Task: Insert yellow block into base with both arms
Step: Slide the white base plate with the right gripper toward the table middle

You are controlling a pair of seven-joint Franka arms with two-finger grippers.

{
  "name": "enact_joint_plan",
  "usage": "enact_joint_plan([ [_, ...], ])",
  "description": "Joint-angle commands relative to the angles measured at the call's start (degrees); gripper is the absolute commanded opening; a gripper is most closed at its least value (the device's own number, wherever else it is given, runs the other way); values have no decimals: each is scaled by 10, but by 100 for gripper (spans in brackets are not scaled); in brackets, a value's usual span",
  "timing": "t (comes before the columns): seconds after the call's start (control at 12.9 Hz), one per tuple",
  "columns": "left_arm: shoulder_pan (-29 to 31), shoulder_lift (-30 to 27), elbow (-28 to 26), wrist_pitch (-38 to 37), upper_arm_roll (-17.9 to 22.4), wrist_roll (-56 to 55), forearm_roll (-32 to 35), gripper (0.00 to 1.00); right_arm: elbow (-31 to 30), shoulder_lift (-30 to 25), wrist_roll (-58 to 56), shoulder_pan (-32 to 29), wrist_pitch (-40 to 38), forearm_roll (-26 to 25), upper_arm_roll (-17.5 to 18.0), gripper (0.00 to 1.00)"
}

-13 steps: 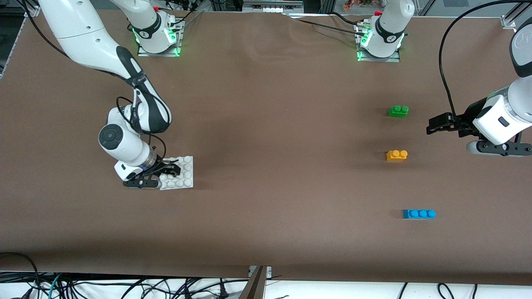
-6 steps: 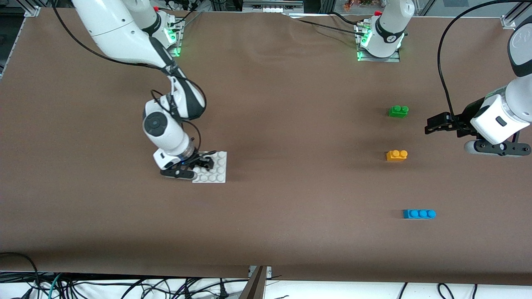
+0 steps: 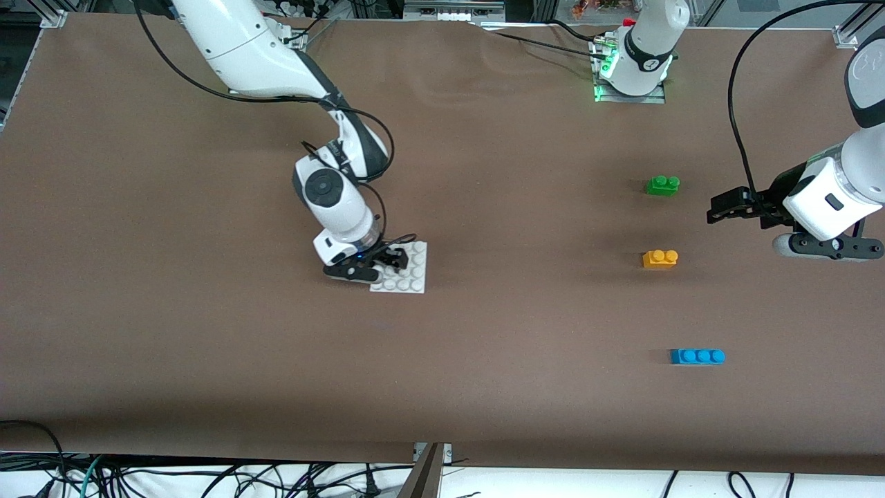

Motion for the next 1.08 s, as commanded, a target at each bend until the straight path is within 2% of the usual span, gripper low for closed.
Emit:
enact_joint_plan([
  [0.0, 1, 5, 17, -12, 1, 11, 2, 100, 55, 51, 35, 44, 6, 0, -4, 68],
  [0.46, -1, 5, 17, -12, 1, 11, 2, 100, 124, 98, 81, 119, 3, -1, -23, 68],
  [0.77, 1, 5, 17, -12, 1, 11, 2, 100, 142, 107, 120, 168, 3, -2, -41, 68],
  [1.01, -1, 5, 17, -12, 1, 10, 2, 100, 149, 111, 129, 174, 3, -2, -48, 68],
])
